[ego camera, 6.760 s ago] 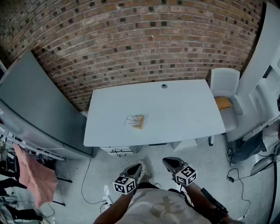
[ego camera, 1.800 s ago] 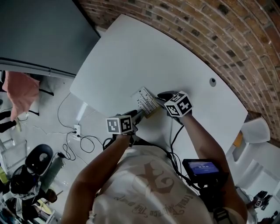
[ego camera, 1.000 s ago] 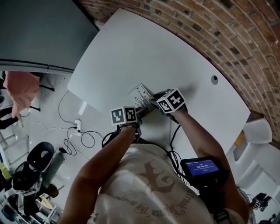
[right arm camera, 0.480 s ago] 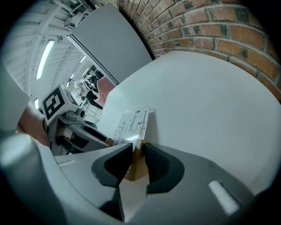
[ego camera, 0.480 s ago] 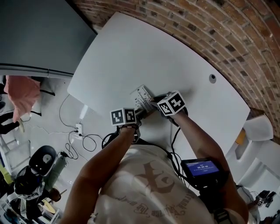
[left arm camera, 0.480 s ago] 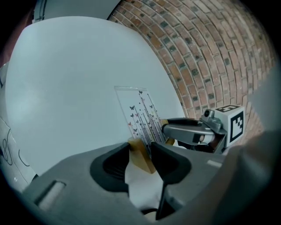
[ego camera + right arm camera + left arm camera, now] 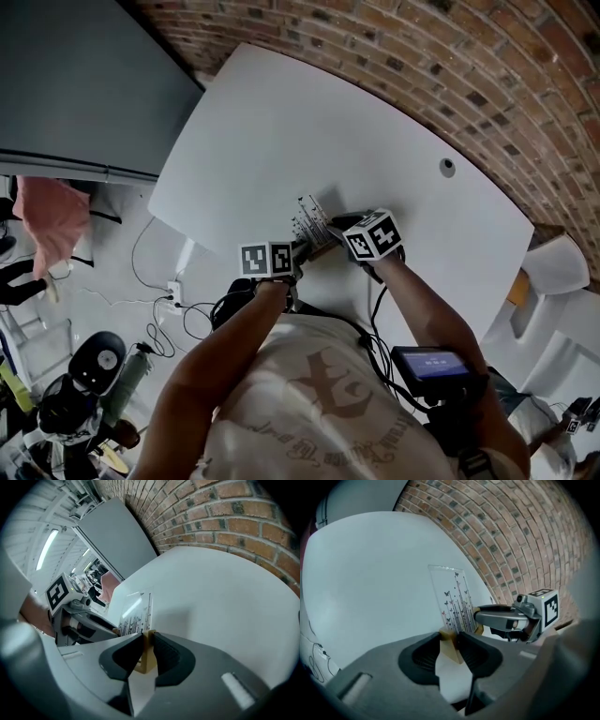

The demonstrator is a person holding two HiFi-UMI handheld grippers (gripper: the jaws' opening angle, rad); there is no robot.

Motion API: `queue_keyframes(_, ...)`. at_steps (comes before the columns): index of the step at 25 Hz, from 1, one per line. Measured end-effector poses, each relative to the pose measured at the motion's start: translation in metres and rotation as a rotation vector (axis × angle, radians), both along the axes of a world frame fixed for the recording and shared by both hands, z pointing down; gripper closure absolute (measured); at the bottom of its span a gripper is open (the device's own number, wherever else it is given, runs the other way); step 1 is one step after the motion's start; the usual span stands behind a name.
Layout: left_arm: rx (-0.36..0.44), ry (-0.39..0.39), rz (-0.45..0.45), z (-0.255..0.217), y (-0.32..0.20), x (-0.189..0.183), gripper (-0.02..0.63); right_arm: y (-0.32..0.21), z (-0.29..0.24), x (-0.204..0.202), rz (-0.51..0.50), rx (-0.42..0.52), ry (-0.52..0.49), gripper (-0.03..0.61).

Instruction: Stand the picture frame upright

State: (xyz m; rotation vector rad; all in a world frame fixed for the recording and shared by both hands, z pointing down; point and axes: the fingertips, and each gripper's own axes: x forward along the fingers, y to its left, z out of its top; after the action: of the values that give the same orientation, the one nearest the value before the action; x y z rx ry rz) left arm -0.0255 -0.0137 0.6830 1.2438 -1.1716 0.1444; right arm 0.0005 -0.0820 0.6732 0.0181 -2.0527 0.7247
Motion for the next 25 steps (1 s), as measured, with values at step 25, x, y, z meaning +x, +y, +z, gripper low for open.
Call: queue_keyframes(25,0.220,-0.236,0.511,-0.040,-0.055,0.020,0.485,-0.031,-0.043,0.051,0.388,0.098,-0.240,0.500)
